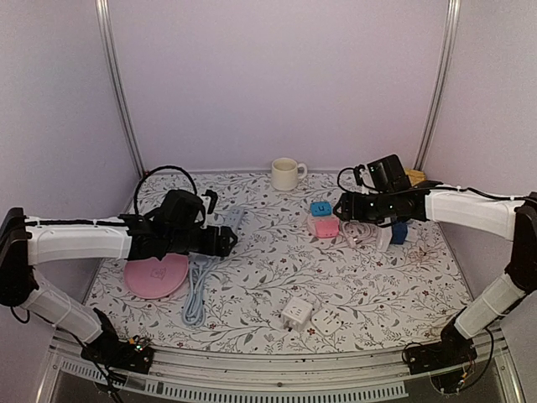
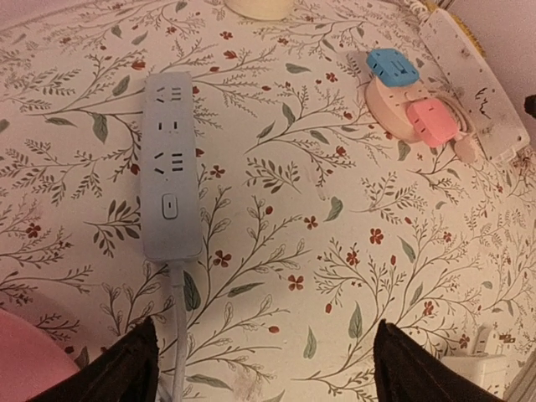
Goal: Pull the plug off the socket
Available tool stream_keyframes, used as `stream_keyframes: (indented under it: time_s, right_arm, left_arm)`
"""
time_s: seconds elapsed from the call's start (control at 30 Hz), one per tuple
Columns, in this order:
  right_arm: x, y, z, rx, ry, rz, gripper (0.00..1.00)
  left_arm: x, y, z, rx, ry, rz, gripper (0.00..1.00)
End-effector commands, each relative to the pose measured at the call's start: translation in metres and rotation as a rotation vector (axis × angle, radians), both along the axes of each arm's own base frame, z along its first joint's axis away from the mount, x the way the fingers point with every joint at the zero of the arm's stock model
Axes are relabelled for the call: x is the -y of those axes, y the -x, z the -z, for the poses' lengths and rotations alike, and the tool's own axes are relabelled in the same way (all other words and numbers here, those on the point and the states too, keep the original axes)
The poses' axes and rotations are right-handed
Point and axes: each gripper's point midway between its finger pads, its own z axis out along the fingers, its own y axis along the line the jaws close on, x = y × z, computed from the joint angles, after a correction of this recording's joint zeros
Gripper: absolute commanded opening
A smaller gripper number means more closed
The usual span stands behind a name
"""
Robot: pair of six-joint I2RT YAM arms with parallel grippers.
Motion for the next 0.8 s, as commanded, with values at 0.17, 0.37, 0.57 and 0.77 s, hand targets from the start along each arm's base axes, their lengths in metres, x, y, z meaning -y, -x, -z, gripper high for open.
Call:
stream_keyframes:
  time_s: [0.17, 0.37, 0.57, 0.77]
  right_arm:
    - [-0.021, -0.081, 0.018, 0.003, 0.122, -0.027, 0.76]
    - [-0.033, -0.127, 0.041, -0.009, 0.219, -0.006, 0.86]
    - [-0.038, -0.146, 0.066, -0.048, 0.292, 0.003, 0.88]
    - [-0.043, -0.147, 0.090, -0.078, 0.340, -0.001, 0.88]
  left_arm:
    - [0.001, 0.010, -0.010, 0.015, 0.045, 0.003, 0.89]
    - [0.000, 0.010, -0.014, 0.020, 0.047, 0.000, 0.89]
    - [0.000, 0.011, -0.017, 0.023, 0.052, 0.004, 0.89]
    - [0.003, 0.010, -0.021, 0.027, 0.066, 0.009, 0.89]
